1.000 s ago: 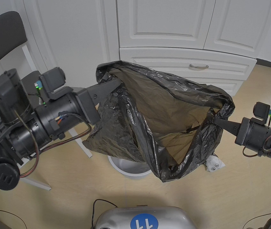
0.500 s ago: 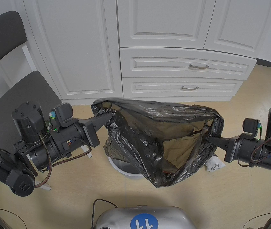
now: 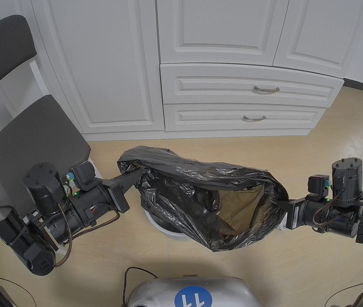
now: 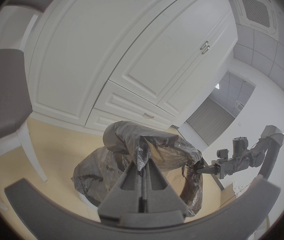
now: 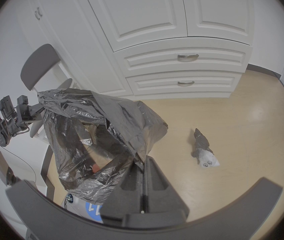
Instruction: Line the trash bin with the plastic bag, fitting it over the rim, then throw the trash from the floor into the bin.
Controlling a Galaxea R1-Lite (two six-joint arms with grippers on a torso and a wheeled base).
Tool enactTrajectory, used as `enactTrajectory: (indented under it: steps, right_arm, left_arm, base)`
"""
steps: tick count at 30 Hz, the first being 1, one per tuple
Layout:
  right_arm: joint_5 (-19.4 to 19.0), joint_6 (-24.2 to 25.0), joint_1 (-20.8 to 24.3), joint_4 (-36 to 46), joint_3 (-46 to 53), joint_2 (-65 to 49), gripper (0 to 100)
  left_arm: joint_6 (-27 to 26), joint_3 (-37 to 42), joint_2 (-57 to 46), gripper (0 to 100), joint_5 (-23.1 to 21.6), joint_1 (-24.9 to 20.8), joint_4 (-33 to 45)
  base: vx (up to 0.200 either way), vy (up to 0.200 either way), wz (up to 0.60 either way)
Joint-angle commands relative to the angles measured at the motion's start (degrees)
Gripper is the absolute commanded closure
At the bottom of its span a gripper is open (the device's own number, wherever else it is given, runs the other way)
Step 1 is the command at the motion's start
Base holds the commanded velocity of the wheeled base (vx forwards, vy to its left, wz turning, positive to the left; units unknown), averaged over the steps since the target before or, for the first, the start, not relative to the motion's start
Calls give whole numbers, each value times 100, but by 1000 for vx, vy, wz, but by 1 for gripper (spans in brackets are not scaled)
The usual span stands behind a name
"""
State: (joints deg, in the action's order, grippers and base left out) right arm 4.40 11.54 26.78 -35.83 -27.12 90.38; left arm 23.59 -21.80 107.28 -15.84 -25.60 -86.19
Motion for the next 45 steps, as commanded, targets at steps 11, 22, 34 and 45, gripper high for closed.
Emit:
enactTrajectory:
  steps: [11, 22, 34, 45]
  right_arm:
    - [78, 1139, 310, -1040, -522, 155, 100]
    - [26, 1324, 266, -1128, -592, -715, 100]
    - [17, 1324, 187, -557, -759, -1102, 100]
    - [-115, 1210, 46, 533, -997, -1374, 100]
  left_arm:
    - [5, -1002, 311, 100, 2, 196, -65]
    - [32, -1283, -348, 100, 37, -112, 296]
    - [41, -1248, -401, 100, 37, -279, 296]
    - [612, -914, -321, 100, 45, -340, 234]
  base:
    - [0, 0, 0]
    - [0, 0, 0]
    - [0, 0, 0]
    - [0, 0, 0]
